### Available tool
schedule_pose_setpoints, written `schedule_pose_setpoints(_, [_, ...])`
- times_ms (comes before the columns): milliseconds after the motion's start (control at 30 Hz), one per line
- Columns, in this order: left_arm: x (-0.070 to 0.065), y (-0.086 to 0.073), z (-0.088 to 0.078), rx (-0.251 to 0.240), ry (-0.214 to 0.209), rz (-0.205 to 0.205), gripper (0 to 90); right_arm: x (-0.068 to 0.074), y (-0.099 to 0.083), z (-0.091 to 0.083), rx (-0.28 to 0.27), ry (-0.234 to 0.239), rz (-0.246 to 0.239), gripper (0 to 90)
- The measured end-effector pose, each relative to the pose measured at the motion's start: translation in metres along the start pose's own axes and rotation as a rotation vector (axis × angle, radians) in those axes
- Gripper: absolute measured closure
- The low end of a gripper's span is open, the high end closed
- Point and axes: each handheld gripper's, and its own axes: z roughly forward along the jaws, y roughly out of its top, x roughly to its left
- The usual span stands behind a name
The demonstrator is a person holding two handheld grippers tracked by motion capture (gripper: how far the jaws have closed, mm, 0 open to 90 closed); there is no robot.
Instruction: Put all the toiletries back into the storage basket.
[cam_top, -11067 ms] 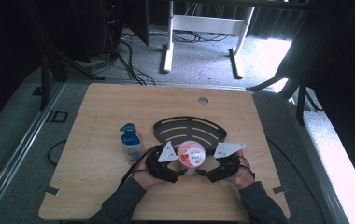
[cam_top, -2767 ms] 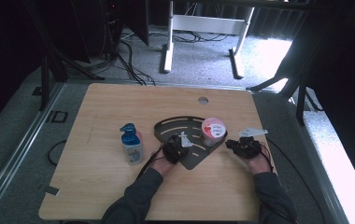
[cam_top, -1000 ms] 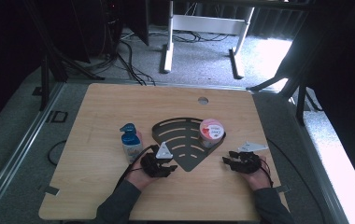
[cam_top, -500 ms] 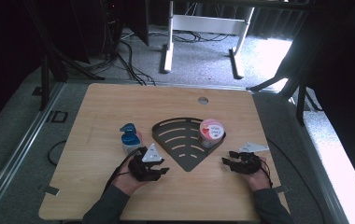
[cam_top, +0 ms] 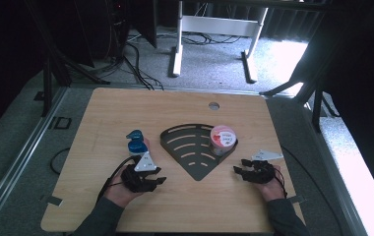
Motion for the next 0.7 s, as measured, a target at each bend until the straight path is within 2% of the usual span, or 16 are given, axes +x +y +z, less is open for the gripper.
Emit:
schedule_pose_setpoints(333, [0.004, -0.013, -0.017, 0.013, 0.014, -0.004, 60.1, -0.001, 0.000, 0.000, -0.002, 0.007, 0.008, 47.4])
schedule_pose_setpoints(500, [0.010, -0.019, -0.027, 0.010, 0.009, -0.020, 59.8, -0.001, 0.000, 0.000, -0.002, 0.008, 0.009, 47.3])
schedule_pose_setpoints(700, [0.013, -0.024, -0.036, 0.018, -0.008, -0.020, 59.5, -0.001, 0.000, 0.000, -0.002, 0.009, 0.012, 47.3])
